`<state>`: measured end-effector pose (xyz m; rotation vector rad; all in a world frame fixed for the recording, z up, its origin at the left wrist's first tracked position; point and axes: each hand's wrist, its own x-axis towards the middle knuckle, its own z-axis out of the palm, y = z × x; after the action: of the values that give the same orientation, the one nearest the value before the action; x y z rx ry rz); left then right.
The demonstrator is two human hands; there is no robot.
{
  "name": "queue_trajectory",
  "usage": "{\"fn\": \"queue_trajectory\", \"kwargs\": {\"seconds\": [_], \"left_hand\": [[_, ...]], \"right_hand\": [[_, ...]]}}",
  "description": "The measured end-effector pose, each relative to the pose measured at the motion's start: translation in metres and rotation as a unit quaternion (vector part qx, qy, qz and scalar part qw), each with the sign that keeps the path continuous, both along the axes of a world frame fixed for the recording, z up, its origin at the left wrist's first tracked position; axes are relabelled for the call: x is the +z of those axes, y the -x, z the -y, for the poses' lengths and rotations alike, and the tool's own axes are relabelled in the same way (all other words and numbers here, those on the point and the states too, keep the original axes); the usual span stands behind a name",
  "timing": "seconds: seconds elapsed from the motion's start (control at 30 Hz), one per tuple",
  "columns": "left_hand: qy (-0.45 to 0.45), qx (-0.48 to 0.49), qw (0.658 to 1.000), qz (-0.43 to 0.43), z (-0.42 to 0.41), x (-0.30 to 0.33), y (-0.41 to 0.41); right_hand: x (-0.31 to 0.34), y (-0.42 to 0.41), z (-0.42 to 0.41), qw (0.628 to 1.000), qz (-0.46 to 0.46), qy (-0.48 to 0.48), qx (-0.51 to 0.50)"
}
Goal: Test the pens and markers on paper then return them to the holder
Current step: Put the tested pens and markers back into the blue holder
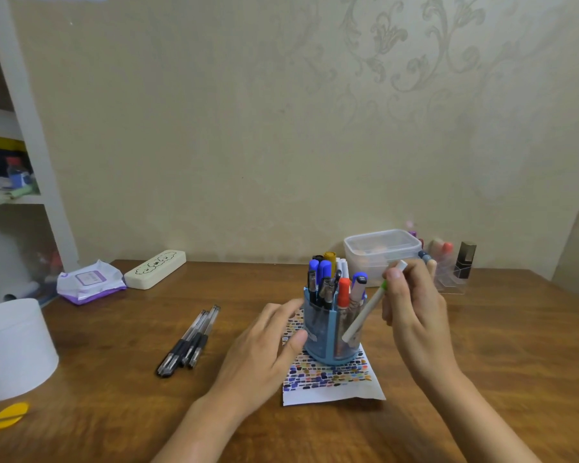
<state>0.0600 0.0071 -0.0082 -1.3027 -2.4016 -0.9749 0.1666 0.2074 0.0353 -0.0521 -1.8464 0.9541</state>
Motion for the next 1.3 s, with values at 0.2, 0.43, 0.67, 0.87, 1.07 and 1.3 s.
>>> {"fn": "queue_trajectory", "kwargs": {"seconds": [0.2, 0.43, 0.67, 0.87, 1.07, 1.3], "left_hand": [[0.012, -0.025, 1.0, -0.004, 0.0, 0.0, -0.001], [0.025, -0.007, 1.0, -0.001, -0.001, -0.003, 0.002], [0.023, 0.007, 1.0, 0.01, -0.001, -0.002, 0.002], [0.035, 0.003, 0.999, 0.013, -0.002, -0.002, 0.002], [0.037, 0.001, 0.999, 0.023, -0.001, -0.002, 0.002], [0.034, -0.007, 0.999, 0.035, -0.001, -0.003, 0.003]], "right_hand": [[0.001, 0.0, 0.0, 1.0, -0.001, -0.006, -0.013], [0.003, 0.001, -0.004, 0.999, -0.025, 0.007, -0.027], [0.001, 0.003, -0.012, 0.997, -0.042, 0.005, -0.062], [0.0, 0.002, -0.009, 0.998, -0.013, -0.005, -0.06], [-0.002, 0.004, -0.005, 0.998, -0.003, -0.04, -0.055], [-0.007, 0.004, 0.003, 0.99, 0.068, -0.106, -0.065]]}}
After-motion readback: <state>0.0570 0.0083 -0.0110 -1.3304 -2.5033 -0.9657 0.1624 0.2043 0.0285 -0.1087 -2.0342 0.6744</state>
